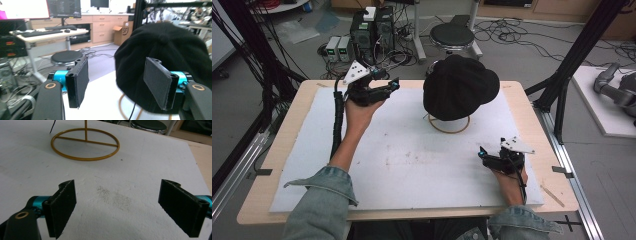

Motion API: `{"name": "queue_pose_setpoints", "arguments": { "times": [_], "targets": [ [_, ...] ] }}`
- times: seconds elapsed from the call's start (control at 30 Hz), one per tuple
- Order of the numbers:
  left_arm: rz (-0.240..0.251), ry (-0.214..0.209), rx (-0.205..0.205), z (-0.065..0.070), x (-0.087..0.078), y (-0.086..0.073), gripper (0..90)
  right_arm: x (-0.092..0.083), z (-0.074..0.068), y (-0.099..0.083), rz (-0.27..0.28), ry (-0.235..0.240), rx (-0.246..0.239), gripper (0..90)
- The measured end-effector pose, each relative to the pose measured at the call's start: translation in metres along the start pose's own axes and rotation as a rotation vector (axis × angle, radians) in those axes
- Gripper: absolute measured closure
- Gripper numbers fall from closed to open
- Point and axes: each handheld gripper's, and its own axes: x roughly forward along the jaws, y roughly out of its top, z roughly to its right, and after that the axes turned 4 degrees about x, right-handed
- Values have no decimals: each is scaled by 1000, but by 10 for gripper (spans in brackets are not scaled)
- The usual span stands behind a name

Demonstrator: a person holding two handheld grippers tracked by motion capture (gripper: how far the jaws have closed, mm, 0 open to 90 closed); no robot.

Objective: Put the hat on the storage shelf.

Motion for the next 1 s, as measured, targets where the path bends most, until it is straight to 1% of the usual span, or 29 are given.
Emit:
{"name": "queue_pose_setpoints", "arguments": {
  "times": [0.03,0.07,0.1,0.13,0.17,0.2,0.27,0.3,0.33,0.37,0.4,0.43,0.47,0.57,0.6,0.63,0.67,0.7,0.73,0.77,0.8,0.83,0.87,0.9,0.93,0.97,1.0],
  "targets": [
    [0,0,0,0,0,0,364,0,0,0,1,-1,-4,145],
    [-14,9,11,-2,-8,-3,359,0,0,0,1,-1,-1,145],
    [-14,9,11,-2,-8,-3,358,0,0,0,1,-1,4,145],
    [-17,14,17,-3,-13,-4,358,0,0,0,1,-1,4,145],
    [-21,23,21,-5,-21,-7,358,0,0,0,1,-3,4,145],
    [-21,23,21,-5,-21,-7,358,0,0,0,1,-3,4,145],
    [-28,30,23,-6,-30,-11,358,0,0,0,0,-4,1,145],
    [-36,34,27,-7,-35,-14,358,1,0,0,3,-3,1,145],
    [-43,41,30,-9,-45,-18,358,1,0,0,2,-2,2,145],
    [-43,41,30,-9,-45,-18,357,1,0,0,2,-2,2,145],
    [-47,44,30,-10,-50,-21,357,1,0,0,1,0,3,145],
    [-52,56,37,-11,-60,-25,354,2,-1,1,3,1,7,145],
    [-52,56,37,-11,-60,-25,354,2,0,1,3,2,5,145],
    [-59,73,32,-13,-75,-34,343,2,-1,1,4,1,6,145],
    [-64,80,36,-13,-81,-37,343,2,-1,1,5,1,1,145],
    [-71,91,36,-14,-92,-44,343,2,-1,1,3,0,-3,145],
    [-71,91,36,-14,-92,-44,343,2,-2,1,0,3,0,145],
    [-75,97,35,-14,-97,-47,340,2,-2,1,3,3,0,145],
    [-77,105,30,-16,-108,-54,338,2,-2,1,3,3,2,145],
    [-77,105,30,-16,-108,-54,336,2,-2,1,4,2,0,145],
    [-81,120,26,-17,-118,-60,332,2,-3,2,0,2,1,145],
    [-81,120,26,-17,-118,-60,328,3,-3,2,2,2,-2,145],
    [-82,130,21,-18,-127,-66,326,3,-3,2,2,1,-2,145],
    [-82,130,21,-18,-127,-66,322,3,-3,2,1,3,2,145],
    [-94,148,21,-19,-135,-73,315,3,-3,2,2,1,-3,145],
    [-94,148,21,-19,-135,-73,310,3,-3,2,2,1,-3,145],
    [-96,156,18,-19,-139,-76,310,4,-4,3,1,2,-2,145]
  ]
}}
